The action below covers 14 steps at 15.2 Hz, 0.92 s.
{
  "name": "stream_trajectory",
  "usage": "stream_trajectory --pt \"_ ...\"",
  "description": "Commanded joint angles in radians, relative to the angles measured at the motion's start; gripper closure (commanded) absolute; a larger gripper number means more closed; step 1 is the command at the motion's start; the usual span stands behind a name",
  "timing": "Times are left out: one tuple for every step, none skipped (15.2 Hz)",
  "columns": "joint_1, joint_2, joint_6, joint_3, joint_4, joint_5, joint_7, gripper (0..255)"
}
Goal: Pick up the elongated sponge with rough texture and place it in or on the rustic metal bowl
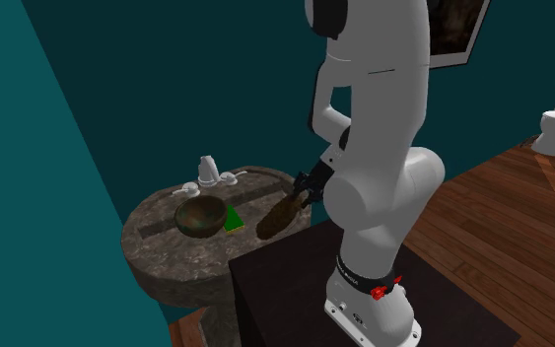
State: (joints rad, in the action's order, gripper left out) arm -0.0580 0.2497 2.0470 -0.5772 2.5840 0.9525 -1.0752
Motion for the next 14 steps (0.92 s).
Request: stream_trajectory --pt "-0.005 -0.044 -0.004 -0.015 0.012 -0.036 0.032 255" --pt "-0.007 -0.064 -0.005 -0.021 0.017 -0.051 0.048 255" --pt "-0.009 -0.083 -0.007 -0.026 0.021 -0.067 0.064 255" --pt "-0.011 -0.103 -0.009 -0.031 0.025 -0.083 0.08 255" --pt "-0.012 -0.123 -0.011 -0.035 0.029 -0.098 0.097 255" --pt "-0.013 -0.143 -0.013 -0.039 0.032 -0.114 0.114 255" --pt "-0.014 -0.162 -0.015 -0.043 0.036 -0.13 0.131 255" --pt "-0.015 -0.182 -0.018 -0.046 0.039 -0.146 0.148 255" --pt "-0.015 -0.202 -0.021 -0.049 0.042 -0.161 0.165 255" --pt "-0.014 -0.221 -0.024 -0.052 0.044 -0.177 0.182 255" --pt "-0.014 -0.241 -0.028 -0.054 0.046 -0.192 0.199 255" --pt "-0.013 -0.26 -0.032 -0.055 0.048 -0.207 0.216 255" --pt "-0.011 -0.279 -0.036 -0.056 0.05 -0.222 0.233 255" --pt "-0.01 -0.297 -0.041 -0.057 0.051 -0.237 0.25 255"
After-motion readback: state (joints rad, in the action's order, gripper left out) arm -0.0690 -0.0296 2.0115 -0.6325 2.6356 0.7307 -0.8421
